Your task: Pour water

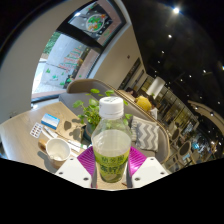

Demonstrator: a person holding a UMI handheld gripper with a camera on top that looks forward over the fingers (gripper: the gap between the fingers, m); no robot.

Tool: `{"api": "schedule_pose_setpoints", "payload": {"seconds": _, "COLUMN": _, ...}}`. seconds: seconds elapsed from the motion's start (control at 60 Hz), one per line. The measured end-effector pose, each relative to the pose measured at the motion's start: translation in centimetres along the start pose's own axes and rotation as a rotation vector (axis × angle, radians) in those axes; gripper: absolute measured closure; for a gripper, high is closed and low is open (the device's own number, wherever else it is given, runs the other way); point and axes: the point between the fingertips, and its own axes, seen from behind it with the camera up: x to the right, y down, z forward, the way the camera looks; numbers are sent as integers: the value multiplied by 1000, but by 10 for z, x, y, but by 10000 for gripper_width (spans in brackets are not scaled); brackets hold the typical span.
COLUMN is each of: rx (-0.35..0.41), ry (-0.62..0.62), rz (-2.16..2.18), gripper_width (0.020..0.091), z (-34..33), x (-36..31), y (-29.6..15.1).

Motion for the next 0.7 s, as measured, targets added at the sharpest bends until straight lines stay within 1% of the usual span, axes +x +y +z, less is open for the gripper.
{"api": "schedule_pose_setpoints", "payload": {"seconds": 0.133, "rx": -5, "ry": -82, "rz": 299, "gripper_width": 705, "z": 12, "x": -7, "y": 33}}
{"api": "schedule_pose_setpoints", "payload": {"seconds": 0.217, "rx": 15, "ry": -132, "rz": 440, "gripper_width": 702, "z": 21, "x": -15, "y": 52}}
{"api": "schedule_pose_setpoints", "payload": {"seconds": 0.383, "rx": -21, "ry": -141, "rz": 521, "gripper_width": 704, "z": 48, "x": -31, "y": 104}}
{"api": "schedule_pose_setpoints", "payload": {"seconds": 0.55, "rx": -55, "ry": -164, "rz": 581, "gripper_width": 705, "z": 64, "x": -51, "y": 145}}
{"api": "schedule_pose_setpoints", "payload": {"seconds": 0.567, "rx": -56, "ry": -167, "rz": 583, "gripper_width": 690, "z": 63, "x": -53, "y": 147}}
{"api": "schedule_pose_setpoints", "payload": {"seconds": 0.583, "rx": -29, "ry": -160, "rz": 588, "gripper_width": 690, "z": 63, "x": -51, "y": 143}}
{"api": "schedule_pose_setpoints", "payload": {"seconds": 0.633, "rx": -12, "ry": -151, "rz": 579, "gripper_width": 682, "z": 61, "x": -51, "y": 144}}
{"api": "schedule_pose_setpoints", "payload": {"seconds": 0.7, "rx": 4, "ry": -146, "rz": 552, "gripper_width": 629, "z": 59, "x": -53, "y": 143}}
